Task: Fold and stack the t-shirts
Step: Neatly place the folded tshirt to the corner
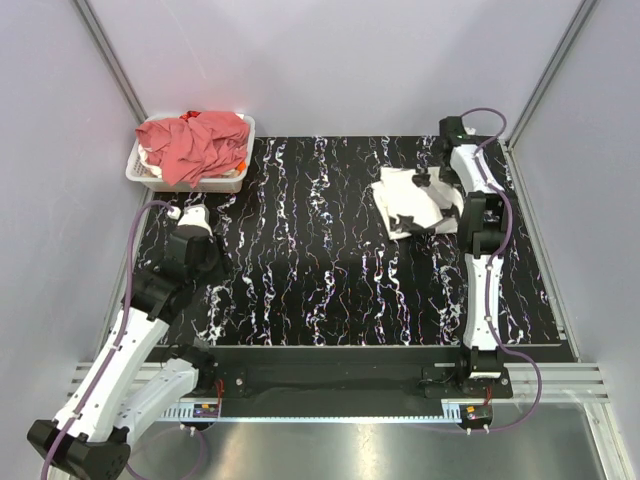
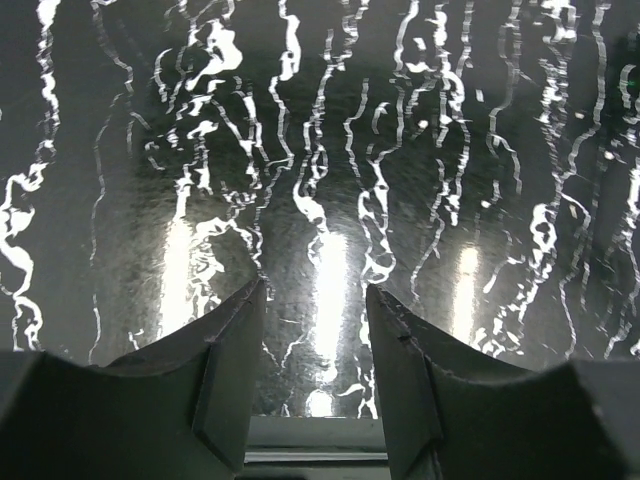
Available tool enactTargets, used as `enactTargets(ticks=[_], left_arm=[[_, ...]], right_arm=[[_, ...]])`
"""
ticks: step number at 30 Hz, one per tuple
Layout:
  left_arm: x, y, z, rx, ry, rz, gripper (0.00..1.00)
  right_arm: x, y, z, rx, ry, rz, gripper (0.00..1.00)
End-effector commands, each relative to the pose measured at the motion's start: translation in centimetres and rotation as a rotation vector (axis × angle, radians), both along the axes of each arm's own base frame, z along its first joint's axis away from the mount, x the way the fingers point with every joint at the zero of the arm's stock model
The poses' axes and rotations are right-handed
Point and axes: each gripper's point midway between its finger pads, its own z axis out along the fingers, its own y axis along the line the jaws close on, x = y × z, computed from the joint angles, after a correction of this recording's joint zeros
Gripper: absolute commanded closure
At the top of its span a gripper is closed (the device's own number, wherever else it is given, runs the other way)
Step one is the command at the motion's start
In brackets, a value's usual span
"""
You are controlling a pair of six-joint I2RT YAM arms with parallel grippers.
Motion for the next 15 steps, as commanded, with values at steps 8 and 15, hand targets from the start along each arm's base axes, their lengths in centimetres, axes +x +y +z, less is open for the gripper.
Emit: enactTargets(ticks=[8, 15], left_arm=[[0.9, 0.5, 1.1, 0.000, -0.048, 0.021, 0.52], [1.2, 0.5, 0.5, 0.010, -0.027, 0.028, 0.54]], right_arm=[[8.6, -11.3, 4.0, -0.105, -0.355, -0.178, 1.00], [12.9, -14.3, 6.2, -0.130, -0.593, -0.157, 1.00]])
